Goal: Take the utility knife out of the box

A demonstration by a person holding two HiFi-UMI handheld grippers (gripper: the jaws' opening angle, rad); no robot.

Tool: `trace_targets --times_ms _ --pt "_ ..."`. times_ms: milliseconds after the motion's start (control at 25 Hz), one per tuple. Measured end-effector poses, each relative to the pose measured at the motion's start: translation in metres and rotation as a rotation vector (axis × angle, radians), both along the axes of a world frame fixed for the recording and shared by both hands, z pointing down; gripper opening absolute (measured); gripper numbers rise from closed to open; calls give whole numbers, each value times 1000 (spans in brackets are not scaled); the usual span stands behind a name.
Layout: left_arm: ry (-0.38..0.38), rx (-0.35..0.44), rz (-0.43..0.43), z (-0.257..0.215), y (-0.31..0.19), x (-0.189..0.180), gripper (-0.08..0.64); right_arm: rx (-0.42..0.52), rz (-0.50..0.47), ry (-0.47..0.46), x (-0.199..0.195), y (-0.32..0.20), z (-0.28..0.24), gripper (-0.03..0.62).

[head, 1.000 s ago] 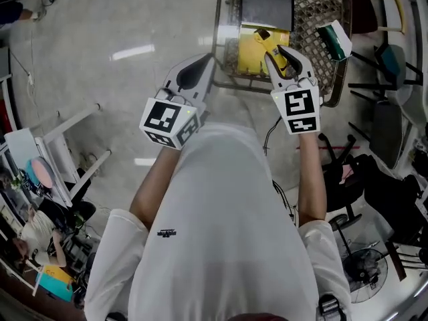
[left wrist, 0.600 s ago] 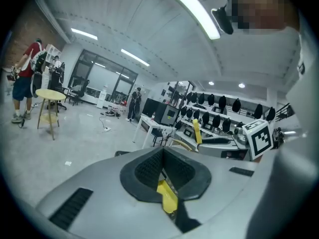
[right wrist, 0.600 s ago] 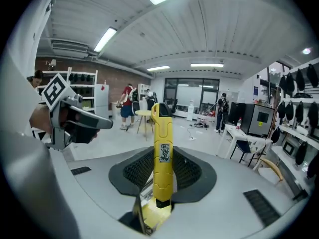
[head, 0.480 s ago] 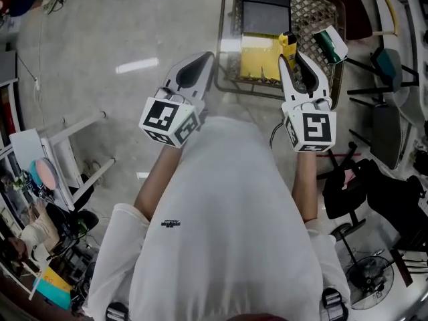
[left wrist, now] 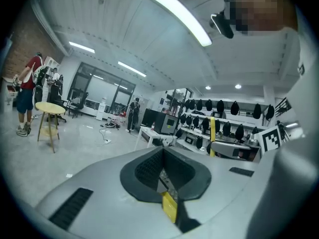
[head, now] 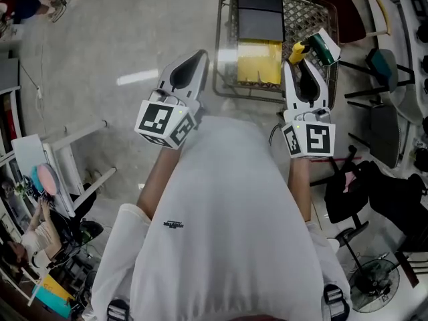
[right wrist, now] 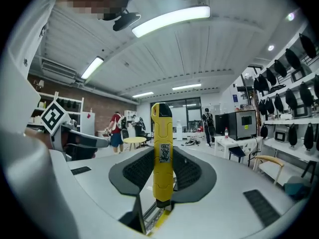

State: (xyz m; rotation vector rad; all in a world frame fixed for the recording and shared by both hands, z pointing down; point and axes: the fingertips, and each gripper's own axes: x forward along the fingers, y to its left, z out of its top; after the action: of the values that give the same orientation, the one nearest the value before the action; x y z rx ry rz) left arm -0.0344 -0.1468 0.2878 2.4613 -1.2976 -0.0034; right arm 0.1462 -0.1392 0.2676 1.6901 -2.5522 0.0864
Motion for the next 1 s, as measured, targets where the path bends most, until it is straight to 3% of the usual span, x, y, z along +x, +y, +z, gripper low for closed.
trace_targets --times_ms 440,1000 --pt "-10 11 -6 -4 9 -2 2 -12 44 -64 9 17 11 103" --pt "-8 18 -10 -4 13 -5 2 -5 54 -53 10 19 14 103"
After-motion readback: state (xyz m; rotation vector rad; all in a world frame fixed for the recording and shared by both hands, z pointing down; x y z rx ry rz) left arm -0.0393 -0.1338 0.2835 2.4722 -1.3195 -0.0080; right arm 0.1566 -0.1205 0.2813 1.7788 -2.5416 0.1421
